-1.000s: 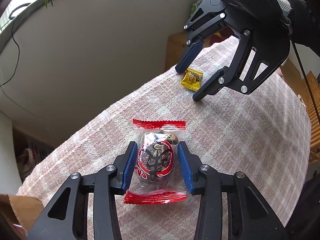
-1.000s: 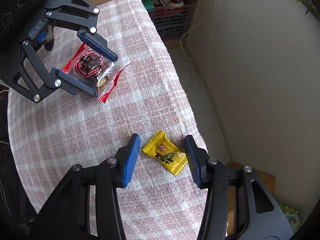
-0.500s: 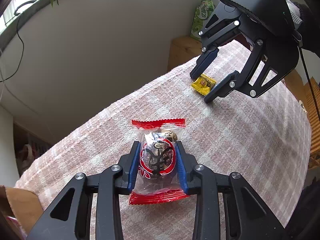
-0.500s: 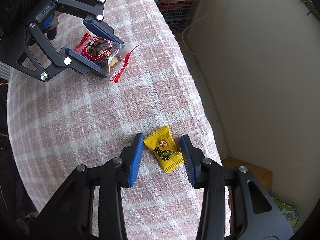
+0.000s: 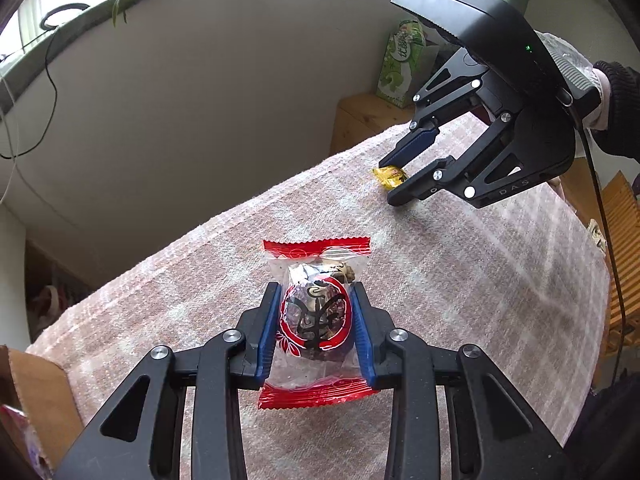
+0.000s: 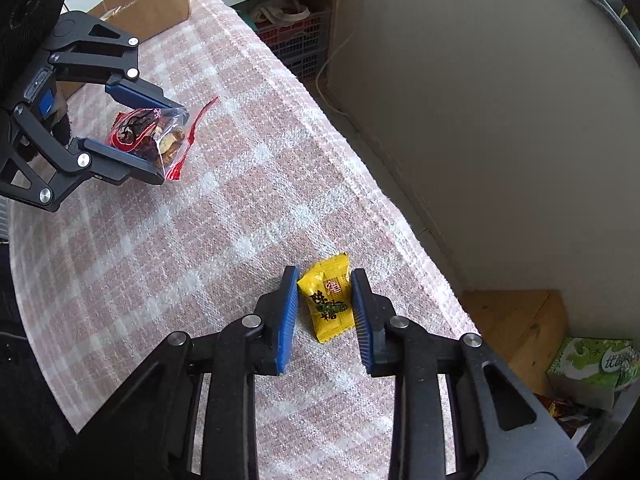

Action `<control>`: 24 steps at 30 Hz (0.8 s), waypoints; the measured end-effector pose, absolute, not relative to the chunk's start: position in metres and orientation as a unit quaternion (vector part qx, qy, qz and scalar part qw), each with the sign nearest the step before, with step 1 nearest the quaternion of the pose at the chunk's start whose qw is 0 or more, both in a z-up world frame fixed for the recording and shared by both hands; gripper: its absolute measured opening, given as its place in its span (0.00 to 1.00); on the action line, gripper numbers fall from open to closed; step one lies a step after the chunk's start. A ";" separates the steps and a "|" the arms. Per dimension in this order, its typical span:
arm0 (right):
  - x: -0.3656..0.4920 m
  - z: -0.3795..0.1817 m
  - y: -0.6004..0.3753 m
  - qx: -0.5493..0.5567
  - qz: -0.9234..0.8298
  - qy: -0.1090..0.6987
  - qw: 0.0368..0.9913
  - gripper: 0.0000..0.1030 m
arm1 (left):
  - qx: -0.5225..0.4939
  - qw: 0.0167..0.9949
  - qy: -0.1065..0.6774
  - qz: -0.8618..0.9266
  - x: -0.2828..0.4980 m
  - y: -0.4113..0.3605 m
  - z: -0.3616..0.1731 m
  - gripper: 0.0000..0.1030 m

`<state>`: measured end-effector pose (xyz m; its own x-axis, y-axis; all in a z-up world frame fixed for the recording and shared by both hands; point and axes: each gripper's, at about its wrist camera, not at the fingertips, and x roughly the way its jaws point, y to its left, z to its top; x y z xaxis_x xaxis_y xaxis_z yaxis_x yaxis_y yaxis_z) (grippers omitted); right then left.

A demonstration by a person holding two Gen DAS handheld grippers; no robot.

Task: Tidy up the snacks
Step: 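Carry the red-ended bag and yellow packet over the box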

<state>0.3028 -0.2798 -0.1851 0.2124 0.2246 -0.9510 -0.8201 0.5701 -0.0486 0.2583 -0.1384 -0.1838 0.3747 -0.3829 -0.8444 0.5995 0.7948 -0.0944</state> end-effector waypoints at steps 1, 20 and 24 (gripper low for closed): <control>0.300 -0.183 -0.283 -0.285 0.361 0.511 0.726 0.26 | 0.114 0.822 0.471 -0.299 0.256 -0.136 -0.181 0.31; 0.270 -0.079 -0.251 -0.227 0.358 0.486 0.764 0.26 | 0.071 0.844 0.445 -0.290 0.215 -0.056 -0.108 0.31; 0.262 -0.063 -0.216 -0.222 0.356 0.481 0.770 0.26 | 0.082 0.850 0.438 -0.280 0.200 -0.032 -0.088 0.31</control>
